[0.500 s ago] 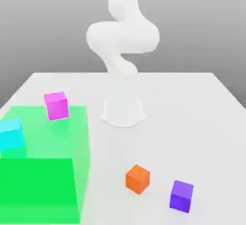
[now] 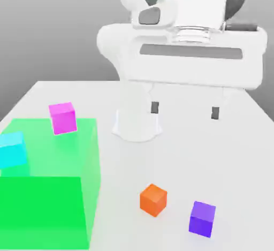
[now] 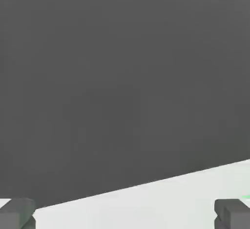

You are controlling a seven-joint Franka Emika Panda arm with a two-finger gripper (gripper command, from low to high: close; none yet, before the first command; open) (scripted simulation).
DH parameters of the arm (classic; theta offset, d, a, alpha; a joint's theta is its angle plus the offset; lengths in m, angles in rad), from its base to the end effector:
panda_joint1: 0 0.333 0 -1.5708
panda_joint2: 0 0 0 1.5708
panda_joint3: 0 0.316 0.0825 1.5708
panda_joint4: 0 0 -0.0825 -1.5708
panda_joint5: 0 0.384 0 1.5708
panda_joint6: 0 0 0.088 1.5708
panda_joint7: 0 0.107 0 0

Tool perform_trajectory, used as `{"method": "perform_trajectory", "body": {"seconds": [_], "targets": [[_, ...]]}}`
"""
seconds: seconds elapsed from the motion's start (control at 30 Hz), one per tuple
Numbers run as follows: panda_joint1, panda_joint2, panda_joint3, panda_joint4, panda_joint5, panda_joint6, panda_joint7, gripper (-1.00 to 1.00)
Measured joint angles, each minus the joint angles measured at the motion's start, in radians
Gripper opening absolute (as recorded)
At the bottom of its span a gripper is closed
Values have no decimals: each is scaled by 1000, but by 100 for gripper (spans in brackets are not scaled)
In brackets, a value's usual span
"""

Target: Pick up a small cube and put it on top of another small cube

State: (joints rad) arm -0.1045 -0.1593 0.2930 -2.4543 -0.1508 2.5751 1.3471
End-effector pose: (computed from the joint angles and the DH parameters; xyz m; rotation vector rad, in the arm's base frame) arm 0.4788 0.0945 0.3834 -2.6254 1.5023 -0.4481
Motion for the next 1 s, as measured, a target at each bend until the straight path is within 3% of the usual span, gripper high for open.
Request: {"method": "perform_trajectory", "body": {"seconds": [0.33, 0.5, 0.53, 0.77, 1.0], "targets": [[80, 354, 33, -86, -41, 163, 273, 0], [168, 535, -70, -57, -148, 294, 373, 0], [184, 559, -89, -52, -164, 313, 385, -100], [185, 559, -89, -52, -163, 314, 385, -100], [103, 329, 3, -127, 25, 166, 347, -100]]}}
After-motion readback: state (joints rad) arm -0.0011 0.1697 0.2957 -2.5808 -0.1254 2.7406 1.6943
